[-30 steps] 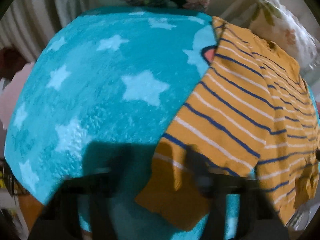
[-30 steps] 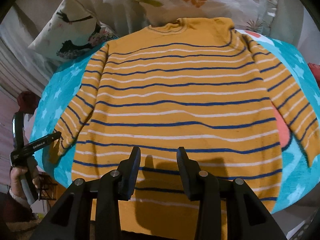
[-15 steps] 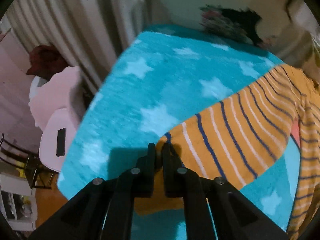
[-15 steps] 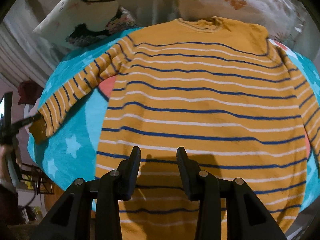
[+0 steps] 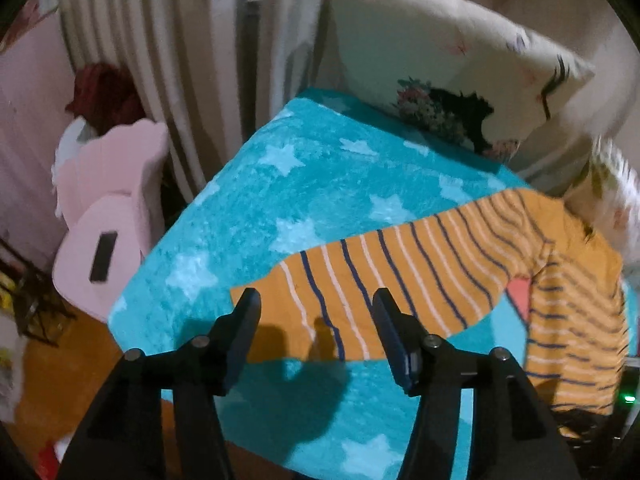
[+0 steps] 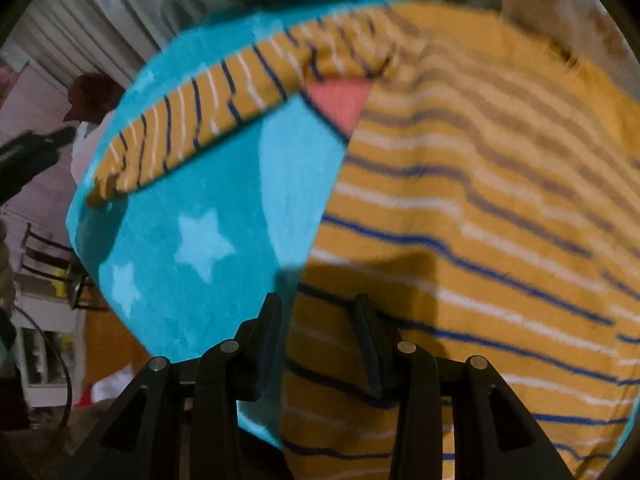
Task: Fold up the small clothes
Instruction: 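Grasp the sleeve cuff with the left tool and pull the sleeve straight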
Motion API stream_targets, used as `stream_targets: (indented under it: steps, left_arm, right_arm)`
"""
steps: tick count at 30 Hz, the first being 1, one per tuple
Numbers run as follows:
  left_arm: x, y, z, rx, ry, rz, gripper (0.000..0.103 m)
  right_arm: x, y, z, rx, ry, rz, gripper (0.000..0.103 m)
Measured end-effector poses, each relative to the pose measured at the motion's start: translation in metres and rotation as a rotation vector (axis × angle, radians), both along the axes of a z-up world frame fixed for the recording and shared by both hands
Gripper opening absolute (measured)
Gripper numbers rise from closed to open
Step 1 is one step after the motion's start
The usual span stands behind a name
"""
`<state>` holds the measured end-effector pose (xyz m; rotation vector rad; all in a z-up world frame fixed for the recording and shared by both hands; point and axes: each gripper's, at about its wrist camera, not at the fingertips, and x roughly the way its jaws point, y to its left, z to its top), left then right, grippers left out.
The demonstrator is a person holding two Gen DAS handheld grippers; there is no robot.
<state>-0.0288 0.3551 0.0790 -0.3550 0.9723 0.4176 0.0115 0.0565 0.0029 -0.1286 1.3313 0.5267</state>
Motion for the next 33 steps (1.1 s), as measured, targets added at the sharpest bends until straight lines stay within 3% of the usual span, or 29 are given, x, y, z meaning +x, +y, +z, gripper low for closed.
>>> stream_targets:
  steps: [5,9,14,18,27,33]
  left_arm:
    - [-0.027,0.01,0.001,-0.011,-0.003,0.077,0.06]
    - [-0.048,0.021,0.0,-0.023,-0.008,0.148,0.06]
    - [-0.065,0.029,-0.002,-0.038,-0.008,0.217,0.061]
    - [-0.072,0.03,-0.006,-0.032,0.011,0.236,0.063]
    - [-0.063,0.024,-0.019,-0.073,0.033,0.222,0.067]
    - [-0.044,0.017,-0.036,-0.131,0.041,0.175,0.068]
  right_arm:
    - [0.01,0.023,-0.001,0.058,0.045,0.047,0.044]
    - [-0.001,0.058,-0.002,0.115,0.019,0.107,0.044]
    - [-0.006,0.071,-0.002,0.086,-0.036,0.096,0.044]
    - [-0.005,0.065,0.006,0.081,-0.077,0.064,0.044]
    - [-0.009,0.069,0.023,0.063,-0.176,0.134,0.044]
    - [-0.001,0.041,0.032,0.047,-0.206,0.047,0.046]
